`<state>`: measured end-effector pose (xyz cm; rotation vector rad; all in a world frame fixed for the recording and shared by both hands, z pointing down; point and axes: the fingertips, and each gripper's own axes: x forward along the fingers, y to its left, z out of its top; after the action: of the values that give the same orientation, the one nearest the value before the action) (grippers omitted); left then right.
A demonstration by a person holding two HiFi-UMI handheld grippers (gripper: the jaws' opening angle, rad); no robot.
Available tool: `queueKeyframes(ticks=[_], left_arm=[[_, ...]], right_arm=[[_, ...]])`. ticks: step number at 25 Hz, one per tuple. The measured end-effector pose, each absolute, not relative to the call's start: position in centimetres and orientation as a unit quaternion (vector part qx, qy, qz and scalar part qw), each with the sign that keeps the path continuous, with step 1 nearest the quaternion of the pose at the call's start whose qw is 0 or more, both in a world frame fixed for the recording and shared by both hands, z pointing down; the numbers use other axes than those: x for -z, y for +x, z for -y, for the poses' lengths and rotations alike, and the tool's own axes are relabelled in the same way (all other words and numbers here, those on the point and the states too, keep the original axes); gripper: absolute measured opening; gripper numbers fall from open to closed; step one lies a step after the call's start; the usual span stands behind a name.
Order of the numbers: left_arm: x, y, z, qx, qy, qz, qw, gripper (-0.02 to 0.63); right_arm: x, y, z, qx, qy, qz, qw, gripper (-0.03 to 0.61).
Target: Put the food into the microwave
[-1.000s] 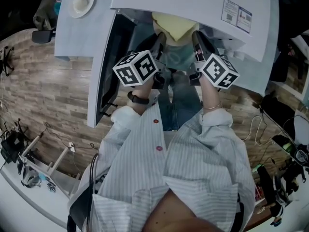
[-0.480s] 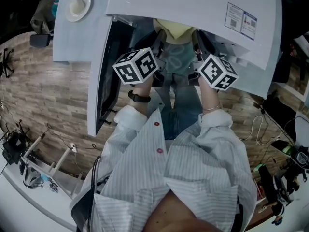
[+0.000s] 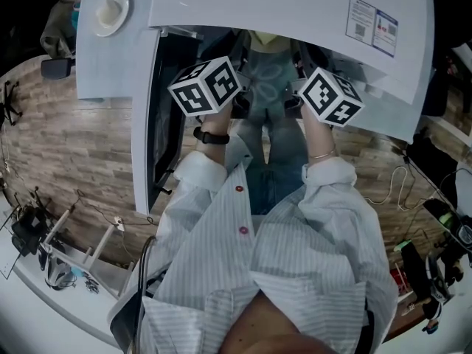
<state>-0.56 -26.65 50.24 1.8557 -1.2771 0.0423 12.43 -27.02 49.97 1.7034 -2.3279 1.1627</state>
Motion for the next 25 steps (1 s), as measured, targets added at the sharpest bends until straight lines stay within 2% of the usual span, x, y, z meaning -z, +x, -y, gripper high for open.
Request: queueKeyframes(ticks=[25], left_arm=[[-51.0,-0.9,30.8,-0.037,0.755,0.516,0.403,0.077]], right_arm=[[-50.7,11.9,30.4,-0.356,0.585,0.728,0.033,0.063]])
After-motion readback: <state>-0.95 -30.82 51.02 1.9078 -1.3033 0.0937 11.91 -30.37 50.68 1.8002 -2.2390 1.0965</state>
